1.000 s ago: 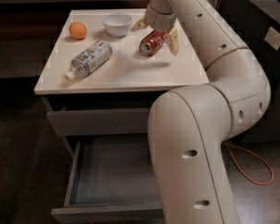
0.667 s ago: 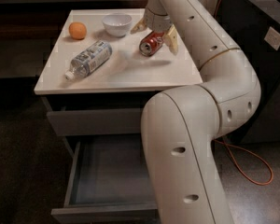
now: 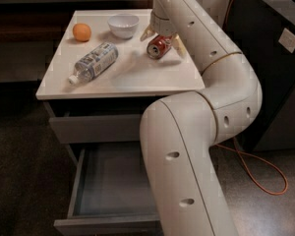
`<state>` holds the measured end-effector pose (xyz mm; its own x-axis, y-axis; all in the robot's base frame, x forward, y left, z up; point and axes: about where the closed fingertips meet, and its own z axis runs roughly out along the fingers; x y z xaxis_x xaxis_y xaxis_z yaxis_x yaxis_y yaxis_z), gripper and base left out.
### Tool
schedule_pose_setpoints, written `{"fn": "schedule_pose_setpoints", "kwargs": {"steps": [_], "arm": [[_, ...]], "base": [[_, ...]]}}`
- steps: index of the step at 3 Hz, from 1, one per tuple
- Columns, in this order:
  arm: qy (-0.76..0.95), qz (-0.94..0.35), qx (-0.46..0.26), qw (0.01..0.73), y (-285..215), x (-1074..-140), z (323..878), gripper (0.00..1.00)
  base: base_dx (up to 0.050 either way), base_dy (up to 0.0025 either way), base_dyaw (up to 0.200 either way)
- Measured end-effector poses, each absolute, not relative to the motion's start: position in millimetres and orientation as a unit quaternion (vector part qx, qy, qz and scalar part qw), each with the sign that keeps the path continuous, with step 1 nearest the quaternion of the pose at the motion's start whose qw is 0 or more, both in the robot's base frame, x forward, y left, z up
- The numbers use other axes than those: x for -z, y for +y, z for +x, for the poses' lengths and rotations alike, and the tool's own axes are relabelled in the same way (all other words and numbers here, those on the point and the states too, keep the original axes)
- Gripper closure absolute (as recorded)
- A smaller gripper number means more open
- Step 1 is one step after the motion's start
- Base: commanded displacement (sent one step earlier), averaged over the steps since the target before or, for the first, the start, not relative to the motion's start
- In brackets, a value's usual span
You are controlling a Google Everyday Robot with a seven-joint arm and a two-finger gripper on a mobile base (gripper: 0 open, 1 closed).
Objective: Place coke can into middle drawer
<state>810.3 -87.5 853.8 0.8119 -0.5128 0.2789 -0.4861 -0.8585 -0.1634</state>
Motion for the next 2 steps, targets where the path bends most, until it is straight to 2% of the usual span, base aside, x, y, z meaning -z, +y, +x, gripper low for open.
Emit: {"fn": "schedule_pose_setpoints", "kwargs": {"steps": [2], "arm": [[0.26, -0.949, 0.168, 0.053, -85.6, -861.7, 814.5, 0.59]], "base": [[0.0, 0.0, 0.0]]}}
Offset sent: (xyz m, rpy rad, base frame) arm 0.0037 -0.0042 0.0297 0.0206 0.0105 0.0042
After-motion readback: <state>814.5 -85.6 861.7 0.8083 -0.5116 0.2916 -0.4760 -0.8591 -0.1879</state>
